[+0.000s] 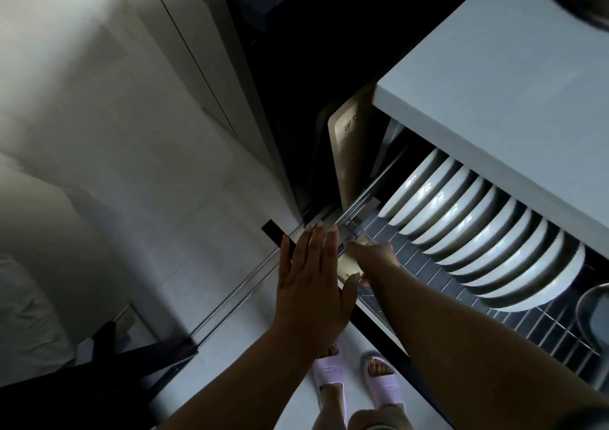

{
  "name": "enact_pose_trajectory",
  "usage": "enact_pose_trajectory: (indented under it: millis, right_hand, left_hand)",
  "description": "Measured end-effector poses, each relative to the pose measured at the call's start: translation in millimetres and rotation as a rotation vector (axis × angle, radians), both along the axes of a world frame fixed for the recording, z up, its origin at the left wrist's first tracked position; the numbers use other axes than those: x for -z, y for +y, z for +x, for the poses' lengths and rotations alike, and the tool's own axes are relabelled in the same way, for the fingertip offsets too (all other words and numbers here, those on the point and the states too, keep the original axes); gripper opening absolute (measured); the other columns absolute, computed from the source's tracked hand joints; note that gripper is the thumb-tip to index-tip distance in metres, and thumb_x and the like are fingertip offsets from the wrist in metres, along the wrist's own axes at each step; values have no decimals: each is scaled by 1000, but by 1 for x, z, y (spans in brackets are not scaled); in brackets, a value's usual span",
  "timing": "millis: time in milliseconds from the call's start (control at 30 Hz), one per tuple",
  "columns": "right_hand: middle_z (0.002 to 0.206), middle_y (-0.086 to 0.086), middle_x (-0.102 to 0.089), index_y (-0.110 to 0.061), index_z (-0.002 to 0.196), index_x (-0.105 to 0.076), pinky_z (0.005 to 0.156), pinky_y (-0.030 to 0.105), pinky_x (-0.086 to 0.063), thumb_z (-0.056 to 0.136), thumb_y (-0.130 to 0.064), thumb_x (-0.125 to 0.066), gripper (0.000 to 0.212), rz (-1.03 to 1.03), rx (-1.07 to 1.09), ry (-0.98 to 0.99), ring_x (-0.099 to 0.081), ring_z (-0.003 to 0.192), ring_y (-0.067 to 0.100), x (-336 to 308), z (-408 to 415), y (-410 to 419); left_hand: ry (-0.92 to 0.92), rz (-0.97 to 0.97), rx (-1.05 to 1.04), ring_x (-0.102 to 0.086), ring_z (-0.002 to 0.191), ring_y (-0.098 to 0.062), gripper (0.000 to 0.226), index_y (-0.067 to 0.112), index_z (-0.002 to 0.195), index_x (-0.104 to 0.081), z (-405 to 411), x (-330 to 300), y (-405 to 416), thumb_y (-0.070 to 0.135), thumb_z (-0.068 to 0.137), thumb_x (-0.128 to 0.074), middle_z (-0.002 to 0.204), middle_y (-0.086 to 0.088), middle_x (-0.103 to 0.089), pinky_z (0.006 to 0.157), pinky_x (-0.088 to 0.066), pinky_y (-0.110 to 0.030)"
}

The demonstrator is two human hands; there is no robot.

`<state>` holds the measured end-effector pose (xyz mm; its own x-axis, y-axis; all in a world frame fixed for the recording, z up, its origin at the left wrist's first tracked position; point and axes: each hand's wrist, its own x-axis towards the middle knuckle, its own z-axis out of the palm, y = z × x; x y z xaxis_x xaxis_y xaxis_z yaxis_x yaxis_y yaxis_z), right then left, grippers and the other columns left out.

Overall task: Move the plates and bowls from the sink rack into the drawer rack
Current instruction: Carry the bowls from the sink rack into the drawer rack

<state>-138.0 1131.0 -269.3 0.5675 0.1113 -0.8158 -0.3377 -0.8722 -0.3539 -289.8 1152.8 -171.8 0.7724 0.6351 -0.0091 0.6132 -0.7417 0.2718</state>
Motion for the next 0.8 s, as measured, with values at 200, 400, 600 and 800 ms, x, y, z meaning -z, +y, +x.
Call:
enact_pose_trajectory:
  millis: [200,400,600,800]
  right_hand:
    - [102,10,-65,-4,129,-44,49,27,-45,75,-62,-66,83,0,-151,-68,-64,78,20,-18,8,-8]
    - [107,6,-64,-12,134,-45,63,25,-42,90,-49,-56,59,148,-299,-242,-61,87,17,-72,16,-30]
    - [116,3,-64,-19,130,-48,75,28,-52,89,-49,-56,51,231,-318,-381,-62,85,10,-135,21,-83]
    - [118,3,-64,-19,133,-48,74,25,-46,90,-49,-56,53,160,-178,-600,-62,93,14,-196,34,-158]
  left_hand:
    - [52,-17,12,-34,140,-29,66,10,145,-36,1,-5,0,53,94,-34,146,-14,-45,118,-12,-47]
    - [167,-38,24,-45,133,-31,70,8,140,-46,4,-13,1,55,93,-25,138,-14,-54,118,-16,-51]
    - [289,-147,85,-22,145,-20,70,12,152,-18,21,-50,3,56,97,-13,154,-8,-32,120,3,-44]
    - [217,-156,218,-35,138,-18,62,17,150,-24,62,-79,-22,51,99,-29,150,-2,-40,121,-4,-44]
